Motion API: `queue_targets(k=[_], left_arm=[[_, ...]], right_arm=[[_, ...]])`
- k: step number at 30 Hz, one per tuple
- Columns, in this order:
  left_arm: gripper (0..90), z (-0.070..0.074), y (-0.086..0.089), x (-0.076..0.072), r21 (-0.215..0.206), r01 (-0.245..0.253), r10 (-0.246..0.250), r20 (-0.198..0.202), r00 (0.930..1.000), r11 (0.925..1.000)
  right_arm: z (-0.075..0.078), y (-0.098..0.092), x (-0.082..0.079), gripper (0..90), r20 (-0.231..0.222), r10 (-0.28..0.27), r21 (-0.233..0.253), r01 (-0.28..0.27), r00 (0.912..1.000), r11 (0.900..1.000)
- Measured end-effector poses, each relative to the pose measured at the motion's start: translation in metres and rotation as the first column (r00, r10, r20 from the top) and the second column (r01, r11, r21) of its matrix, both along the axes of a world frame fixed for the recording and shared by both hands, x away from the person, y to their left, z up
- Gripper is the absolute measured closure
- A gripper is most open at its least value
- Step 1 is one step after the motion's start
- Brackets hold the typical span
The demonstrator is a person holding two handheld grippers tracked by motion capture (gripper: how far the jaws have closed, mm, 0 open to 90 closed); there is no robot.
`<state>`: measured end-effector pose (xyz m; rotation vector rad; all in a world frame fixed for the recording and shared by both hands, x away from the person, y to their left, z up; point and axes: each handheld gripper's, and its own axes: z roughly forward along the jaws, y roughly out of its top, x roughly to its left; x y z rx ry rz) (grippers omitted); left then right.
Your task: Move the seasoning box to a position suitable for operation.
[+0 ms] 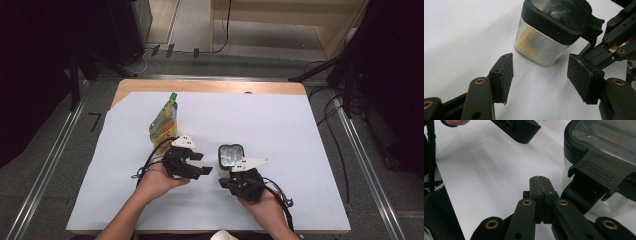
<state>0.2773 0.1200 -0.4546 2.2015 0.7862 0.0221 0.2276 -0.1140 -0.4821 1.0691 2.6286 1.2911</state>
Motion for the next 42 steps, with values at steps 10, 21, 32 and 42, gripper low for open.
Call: queue_targets(k=[10,21,32,42], left_arm=[[38.5,0.002,-0.001,0.001,-0.019,-0.018,0.019,0.038,0.9991,0.9997],[39.4,0.001,-0.01,0.004,-0.024,0.007,-0.006,0.033,0.9994,0.9997],[40.4,0.0,-0.017,0.003,-0.016,0.032,-0.032,0.032,0.999,0.9994],[39.7,0.0,-0.016,0.003,-0.017,0.032,-0.032,0.032,0.999,0.9993]], right_arm=[[-0.002,-0.01,0.0,90.0,-0.022,-0.022,-0.014,0.022,0.9995,1.0],[-0.003,-0.048,0.009,90.0,-0.061,-0.097,-0.021,0.096,0.9934,0.995],[-0.001,-0.074,0.017,90.0,-0.075,-0.154,-0.01,0.154,0.9852,0.988],[0.0,-0.093,0.03,90.0,-0.091,-0.178,-0.023,0.176,0.9799,0.984]])
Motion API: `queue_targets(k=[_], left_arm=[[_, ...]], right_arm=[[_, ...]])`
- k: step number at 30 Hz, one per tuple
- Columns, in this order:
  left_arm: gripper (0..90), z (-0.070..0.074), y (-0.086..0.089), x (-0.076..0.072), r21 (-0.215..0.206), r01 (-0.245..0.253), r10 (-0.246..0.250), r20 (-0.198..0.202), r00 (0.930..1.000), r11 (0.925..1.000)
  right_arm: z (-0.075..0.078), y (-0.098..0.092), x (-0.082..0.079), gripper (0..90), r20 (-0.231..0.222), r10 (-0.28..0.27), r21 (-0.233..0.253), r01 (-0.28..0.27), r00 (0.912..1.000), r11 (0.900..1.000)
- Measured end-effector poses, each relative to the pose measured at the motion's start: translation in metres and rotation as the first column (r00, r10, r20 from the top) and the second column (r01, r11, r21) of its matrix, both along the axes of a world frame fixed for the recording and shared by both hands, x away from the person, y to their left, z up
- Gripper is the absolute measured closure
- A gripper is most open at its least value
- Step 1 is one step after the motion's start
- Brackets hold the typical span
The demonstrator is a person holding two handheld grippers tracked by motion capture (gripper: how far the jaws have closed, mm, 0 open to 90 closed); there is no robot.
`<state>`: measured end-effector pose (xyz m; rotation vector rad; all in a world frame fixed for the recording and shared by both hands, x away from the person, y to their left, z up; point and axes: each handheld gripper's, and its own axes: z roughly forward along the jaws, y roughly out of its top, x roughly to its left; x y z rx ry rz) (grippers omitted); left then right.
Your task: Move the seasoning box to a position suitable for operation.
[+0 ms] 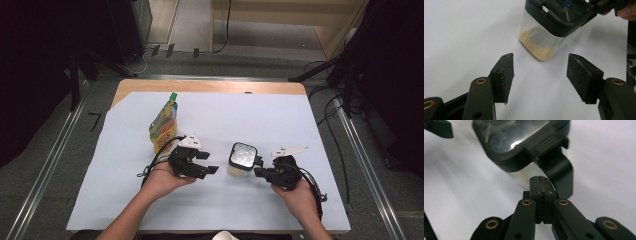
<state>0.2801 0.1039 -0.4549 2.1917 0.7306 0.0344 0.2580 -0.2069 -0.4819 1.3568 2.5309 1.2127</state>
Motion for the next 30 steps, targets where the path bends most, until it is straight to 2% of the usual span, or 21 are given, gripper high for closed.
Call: queue_targets(k=[7,11,12,16,23,26,30], left_arm=[[38.0,-0.001,-0.004,-0.001,0.006,0.011,-0.011,-0.004,0.9999,0.9999],[37.8,-0.003,-0.008,0.001,0.007,0.02,-0.019,-0.047,0.9987,0.9998],[37.9,-0.002,-0.009,0.001,0.006,0.022,-0.021,-0.047,0.9987,0.9997],[33.6,-0.001,-0.014,0.002,-0.023,0.027,-0.028,-0.038,0.9989,0.9994],[30.0,-0.005,-0.024,0.004,0.009,0.053,-0.052,-0.021,0.9984,0.9986],[30.0,-0.006,-0.031,0.005,0.024,0.062,-0.062,0.004,0.998,0.9978],[28.6,-0.007,-0.042,0.006,0.031,0.065,-0.065,0.001,0.9979,0.9974]], right_arm=[[0.002,-0.013,0.009,90.0,0.002,-0.038,0.006,0.038,0.9993,0.999],[0.002,-0.018,0.015,90.0,0.0,-0.046,0.006,0.046,0.9989,0.999],[0.002,-0.019,0.016,90.0,-0.002,-0.047,0.007,0.047,0.9989,0.999],[0.002,-0.022,0.02,90.0,0.0,-0.05,0.0,0.05,0.9987,0.999],[0.003,-0.027,0.025,90.0,-0.001,-0.066,0.0,0.066,0.9978,0.998],[0.006,-0.029,0.025,90.0,0.004,-0.067,-0.013,0.067,0.9977,0.998],[0.012,-0.038,0.023,90.0,0.021,-0.081,-0.003,0.081,0.9965,0.997]])
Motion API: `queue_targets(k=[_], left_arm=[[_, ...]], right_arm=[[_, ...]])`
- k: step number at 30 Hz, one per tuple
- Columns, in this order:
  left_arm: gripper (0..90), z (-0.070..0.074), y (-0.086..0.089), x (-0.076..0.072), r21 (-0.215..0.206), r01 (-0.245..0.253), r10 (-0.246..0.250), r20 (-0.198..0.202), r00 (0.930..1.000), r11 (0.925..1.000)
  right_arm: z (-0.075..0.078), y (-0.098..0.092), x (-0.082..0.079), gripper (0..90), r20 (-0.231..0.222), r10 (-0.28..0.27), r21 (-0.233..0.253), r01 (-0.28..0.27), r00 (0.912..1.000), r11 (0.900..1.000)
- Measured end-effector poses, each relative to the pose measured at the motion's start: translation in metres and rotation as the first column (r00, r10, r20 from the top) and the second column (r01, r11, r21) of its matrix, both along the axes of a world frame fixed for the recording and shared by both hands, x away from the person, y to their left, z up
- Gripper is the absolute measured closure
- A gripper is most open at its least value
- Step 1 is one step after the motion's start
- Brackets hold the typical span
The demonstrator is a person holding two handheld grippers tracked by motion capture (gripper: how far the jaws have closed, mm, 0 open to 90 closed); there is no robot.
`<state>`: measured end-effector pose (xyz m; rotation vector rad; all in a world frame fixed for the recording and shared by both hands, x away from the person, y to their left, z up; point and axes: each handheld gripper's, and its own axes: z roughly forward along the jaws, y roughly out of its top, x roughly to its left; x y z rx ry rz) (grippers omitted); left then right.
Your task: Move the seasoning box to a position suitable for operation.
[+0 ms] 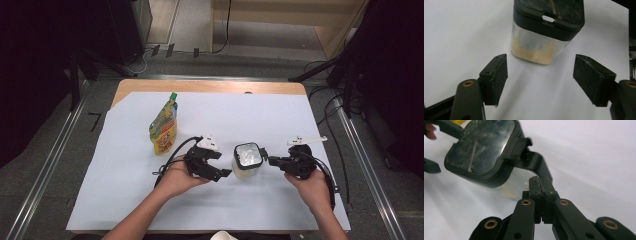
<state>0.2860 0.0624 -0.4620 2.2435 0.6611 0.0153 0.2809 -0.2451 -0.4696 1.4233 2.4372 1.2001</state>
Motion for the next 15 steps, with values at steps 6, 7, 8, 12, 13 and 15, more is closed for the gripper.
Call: queue_targets(k=[6,7,8,12,13,15], left_arm=[[21.2,-0.004,-0.017,0.006,0.04,0.035,-0.035,-0.004,0.9994,0.9986],[19.7,-0.004,-0.021,0.008,0.046,0.042,-0.042,-0.001,0.9991,0.9981],[18.8,-0.004,-0.025,0.01,0.037,0.048,-0.048,0.001,0.9988,0.9982],[18.8,-0.005,-0.036,0.015,0.031,0.059,-0.059,0.013,0.9982,0.9978],[18.9,-0.006,-0.038,0.017,0.035,0.059,-0.06,0.015,0.9981,0.9976],[17.5,-0.007,-0.041,0.02,0.027,0.068,-0.068,0.014,0.9976,0.9973]], right_arm=[[0.002,-0.014,0.005,90.0,0.022,-0.06,0.032,0.059,0.998,0.998],[0.001,-0.013,0.006,90.0,0.017,-0.062,0.038,0.061,0.9979,0.997],[0.0,-0.012,0.007,90.0,0.018,-0.058,0.036,0.057,0.9982,0.998],[-0.002,-0.001,0.011,90.0,0.02,-0.037,0.021,0.037,0.9991,0.999],[-0.003,0.001,0.011,90.0,0.022,-0.034,0.018,0.033,0.9992,0.999],[-0.003,0.005,0.011,90.0,0.034,-0.04,-0.01,0.041,0.9986,0.999]])
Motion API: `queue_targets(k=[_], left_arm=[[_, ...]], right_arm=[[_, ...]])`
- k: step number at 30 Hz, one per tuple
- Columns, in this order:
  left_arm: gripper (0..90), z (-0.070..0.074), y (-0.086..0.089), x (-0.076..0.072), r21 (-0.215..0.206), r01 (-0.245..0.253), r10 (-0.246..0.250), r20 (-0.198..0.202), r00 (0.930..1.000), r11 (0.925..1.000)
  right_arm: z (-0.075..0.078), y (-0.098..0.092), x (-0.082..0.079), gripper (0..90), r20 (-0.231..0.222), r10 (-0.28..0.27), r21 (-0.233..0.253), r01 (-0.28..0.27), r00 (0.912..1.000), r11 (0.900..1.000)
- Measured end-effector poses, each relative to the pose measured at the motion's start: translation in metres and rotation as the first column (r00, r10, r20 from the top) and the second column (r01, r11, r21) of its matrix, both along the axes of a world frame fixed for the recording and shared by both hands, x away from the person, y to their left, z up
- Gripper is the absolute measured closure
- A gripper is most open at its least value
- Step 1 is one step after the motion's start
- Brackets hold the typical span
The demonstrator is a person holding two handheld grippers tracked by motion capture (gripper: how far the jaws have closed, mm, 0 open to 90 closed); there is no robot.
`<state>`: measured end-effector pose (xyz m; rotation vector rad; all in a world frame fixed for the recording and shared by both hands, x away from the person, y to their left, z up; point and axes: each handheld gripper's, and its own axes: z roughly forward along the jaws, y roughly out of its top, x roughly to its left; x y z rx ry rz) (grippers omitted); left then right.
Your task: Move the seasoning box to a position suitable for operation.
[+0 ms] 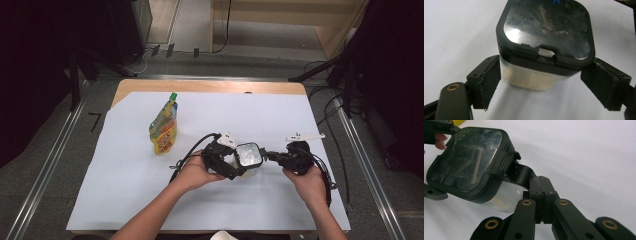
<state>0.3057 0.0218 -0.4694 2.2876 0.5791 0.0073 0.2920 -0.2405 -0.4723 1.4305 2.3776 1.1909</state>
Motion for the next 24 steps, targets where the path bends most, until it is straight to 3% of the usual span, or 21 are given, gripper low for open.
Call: queue_targets(k=[5,10,14,21,24], left_arm=[[15.8,0.0,-0.006,0.001,-0.005,0.012,-0.011,0.025,0.9996,0.9999],[14.2,-0.001,-0.008,0.006,-0.009,0.027,-0.027,0.006,0.9996,0.9996],[15.0,0.002,-0.011,0.006,0.014,0.042,-0.043,0.042,0.9982,0.999],[15.7,0.006,-0.01,0.008,0.014,0.025,-0.026,0.023,0.9994,0.9996],[16.0,0.007,-0.011,0.006,0.025,0.031,-0.032,0.043,0.9986,0.9992]], right_arm=[[-0.001,0.0,0.001,90.0,-0.017,-0.011,0.008,0.011,0.9998,1.0],[-0.002,-0.001,0.001,90.0,-0.017,-0.013,0.016,0.013,0.9998,1.0],[-0.002,-0.001,0.001,90.0,-0.02,-0.014,0.016,0.014,0.9997,1.0],[-0.003,-0.001,0.0,90.0,-0.028,-0.017,0.013,0.018,0.9995,1.0],[-0.003,-0.001,0.0,90.0,-0.029,-0.017,0.013,0.017,0.9995,1.0]])
